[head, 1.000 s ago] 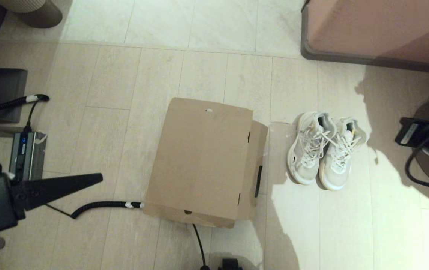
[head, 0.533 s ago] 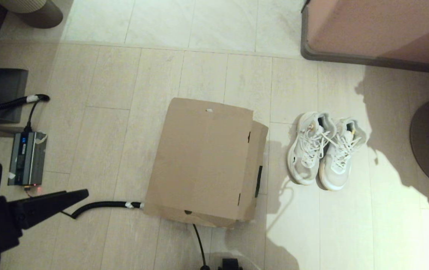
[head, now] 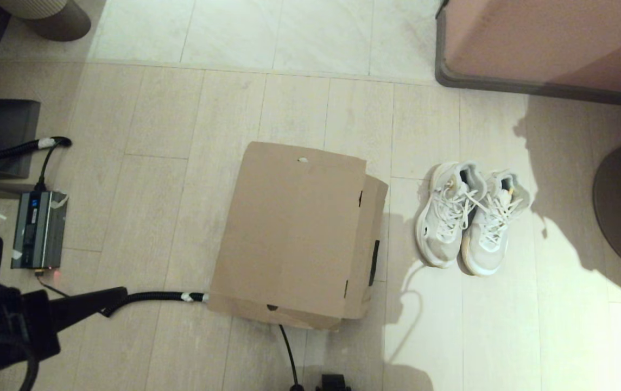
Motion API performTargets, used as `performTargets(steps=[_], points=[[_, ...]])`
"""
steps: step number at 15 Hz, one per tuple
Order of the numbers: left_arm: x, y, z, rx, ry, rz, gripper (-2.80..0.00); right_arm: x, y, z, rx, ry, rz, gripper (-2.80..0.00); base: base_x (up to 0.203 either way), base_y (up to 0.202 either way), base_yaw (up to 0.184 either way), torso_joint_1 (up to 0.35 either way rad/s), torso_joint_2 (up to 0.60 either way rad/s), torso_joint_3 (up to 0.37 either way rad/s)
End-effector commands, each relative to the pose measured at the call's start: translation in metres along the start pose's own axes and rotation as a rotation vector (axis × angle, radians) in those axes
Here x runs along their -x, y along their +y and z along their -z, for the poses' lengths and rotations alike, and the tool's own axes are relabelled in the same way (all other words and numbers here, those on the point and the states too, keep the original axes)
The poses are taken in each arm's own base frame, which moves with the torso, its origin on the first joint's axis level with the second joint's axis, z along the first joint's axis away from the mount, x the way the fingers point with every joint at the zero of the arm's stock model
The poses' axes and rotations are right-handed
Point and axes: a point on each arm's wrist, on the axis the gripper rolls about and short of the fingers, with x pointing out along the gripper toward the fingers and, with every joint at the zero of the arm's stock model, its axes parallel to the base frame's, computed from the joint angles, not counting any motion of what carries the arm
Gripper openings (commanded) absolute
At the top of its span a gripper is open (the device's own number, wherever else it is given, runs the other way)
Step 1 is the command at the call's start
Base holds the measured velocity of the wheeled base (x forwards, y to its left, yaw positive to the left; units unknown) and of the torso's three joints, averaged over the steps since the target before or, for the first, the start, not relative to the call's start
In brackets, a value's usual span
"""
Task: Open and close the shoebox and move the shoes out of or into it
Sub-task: Open the shoe box
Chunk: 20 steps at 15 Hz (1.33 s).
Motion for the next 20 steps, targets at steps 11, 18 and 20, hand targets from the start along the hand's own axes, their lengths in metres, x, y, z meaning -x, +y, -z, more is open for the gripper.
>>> performTargets(steps=[11,18,20], points=[[0.089,0.003,0.125,-0.258,-0.281,-0.347,-2.80,0.104,-0.017,0.109,0.234,0.179,-0.110,-2.80,0.000,0.000,0.000,0.000,0.00,0.000],[0.060,0.026,0.160,-0.276,-0.020,-0.372,-2.80,0.107,-0.019,0.130,0.167,0.447,-0.098,-2.80,0.000,0.000,0.000,0.000,0.00,0.000],[0.058,0.026,0.159,-0.296,0.009,-0.305,-2.80,0.105,-0.019,0.130,0.163,0.472,-0.081,-2.80,0.000,0.000,0.000,0.000,0.00,0.000]])
